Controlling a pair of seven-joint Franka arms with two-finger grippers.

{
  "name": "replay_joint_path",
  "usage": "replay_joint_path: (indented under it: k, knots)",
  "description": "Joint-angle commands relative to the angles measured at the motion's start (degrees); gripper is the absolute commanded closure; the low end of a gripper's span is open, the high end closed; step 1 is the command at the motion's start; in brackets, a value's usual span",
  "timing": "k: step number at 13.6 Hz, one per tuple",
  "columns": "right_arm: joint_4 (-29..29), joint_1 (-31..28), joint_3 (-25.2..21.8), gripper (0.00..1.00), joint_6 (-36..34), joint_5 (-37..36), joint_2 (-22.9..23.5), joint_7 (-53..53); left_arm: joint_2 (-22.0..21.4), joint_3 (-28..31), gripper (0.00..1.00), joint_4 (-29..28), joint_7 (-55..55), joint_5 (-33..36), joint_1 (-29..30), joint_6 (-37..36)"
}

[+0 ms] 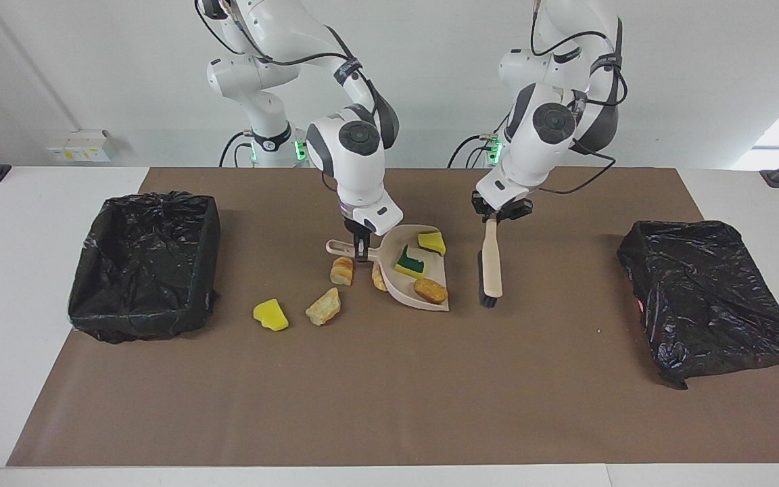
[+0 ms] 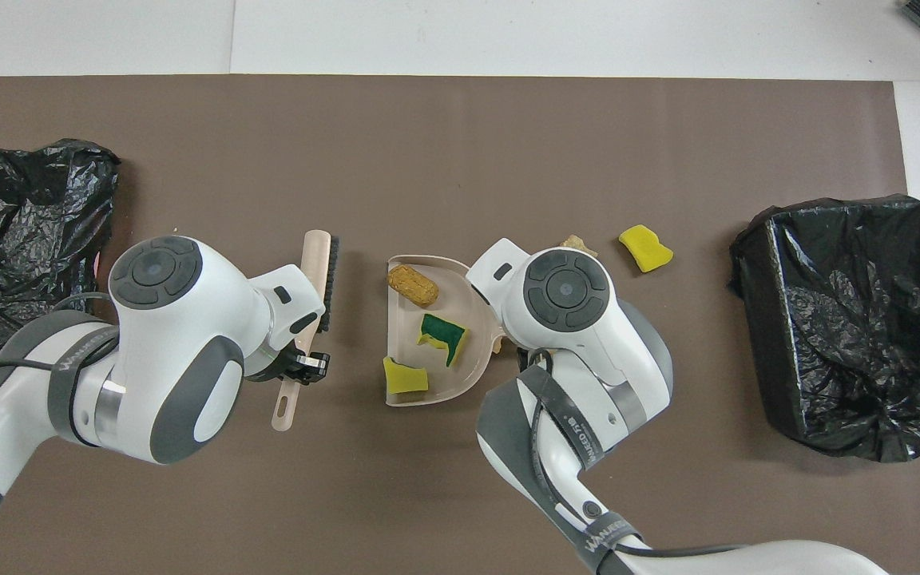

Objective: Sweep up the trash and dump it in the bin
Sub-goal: 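Sweep more scraps into the dustpan with the left gripper's brush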

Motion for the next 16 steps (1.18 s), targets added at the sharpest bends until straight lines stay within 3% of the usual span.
replay_joint_path:
  k: [1, 5, 9, 12, 16]
  knots:
    - [-2.07, -0.61, 0.27, 1.0, 0.8, 0.71, -0.52, -0.69, -4.42, -0.97, 1.0, -7.37, -0.86, 0.65, -1.12, 1.62]
    - [1.18, -1.75, 0.27, 1.0, 0.0, 0.97, -0.7, -2.8, -7.94, -1.06, 1.0, -11.34, -6.56, -2.06, -8.93, 1.71]
    - [3.12, -5.79, 0.36, 1.0, -0.26, 1.94, -0.7, -9.47, -8.21, -1.06, 1.0, -10.91, -11.4, -6.29, -14.83, 3.2]
    - [3.65, -6.15, 0.27, 1.0, -0.26, 2.82, -0.61, -10.88, -6.54, -0.8, 1.0, -5.48, -12.64, -6.38, -14.06, 0.75]
    - [4.61, -7.29, 0.36, 1.0, -0.43, 2.73, -0.61, -12.99, -8.12, -0.62, 1.0, 1.55, -12.2, -5.69, -6.43, -8.28]
